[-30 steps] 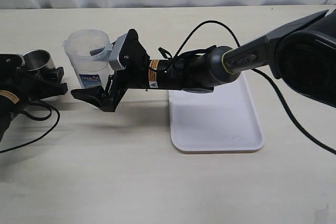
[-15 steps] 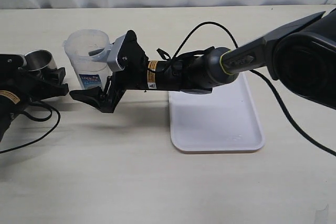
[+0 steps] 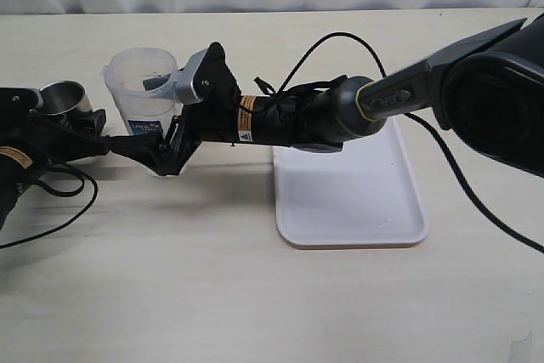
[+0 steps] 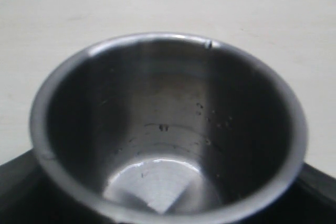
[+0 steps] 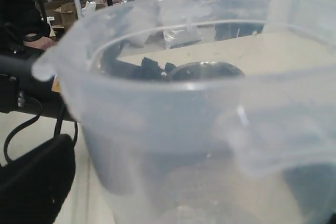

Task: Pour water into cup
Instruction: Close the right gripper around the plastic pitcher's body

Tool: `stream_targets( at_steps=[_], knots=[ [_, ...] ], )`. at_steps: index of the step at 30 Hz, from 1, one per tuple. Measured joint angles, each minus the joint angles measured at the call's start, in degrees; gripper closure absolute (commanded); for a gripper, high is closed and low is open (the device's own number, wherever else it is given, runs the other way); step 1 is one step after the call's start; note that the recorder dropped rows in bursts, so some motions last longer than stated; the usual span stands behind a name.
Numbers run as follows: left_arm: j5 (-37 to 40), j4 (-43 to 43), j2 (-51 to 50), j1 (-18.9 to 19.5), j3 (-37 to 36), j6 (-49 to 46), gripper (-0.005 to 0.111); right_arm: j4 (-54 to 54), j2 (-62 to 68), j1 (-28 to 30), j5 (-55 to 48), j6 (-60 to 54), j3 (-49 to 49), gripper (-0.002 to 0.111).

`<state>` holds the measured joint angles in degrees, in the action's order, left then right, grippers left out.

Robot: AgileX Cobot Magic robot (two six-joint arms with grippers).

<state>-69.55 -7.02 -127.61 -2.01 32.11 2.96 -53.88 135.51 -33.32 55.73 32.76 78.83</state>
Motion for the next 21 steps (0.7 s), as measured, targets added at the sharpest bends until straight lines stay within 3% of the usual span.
stream_targets(
  at_steps=[21],
  knots=[
    [0.0,0.0,0.0,0.0,0.0,0.0,0.107,9.2,0.3,-2.1,-3.4,-3.2,0.3,0.006]
  ],
)
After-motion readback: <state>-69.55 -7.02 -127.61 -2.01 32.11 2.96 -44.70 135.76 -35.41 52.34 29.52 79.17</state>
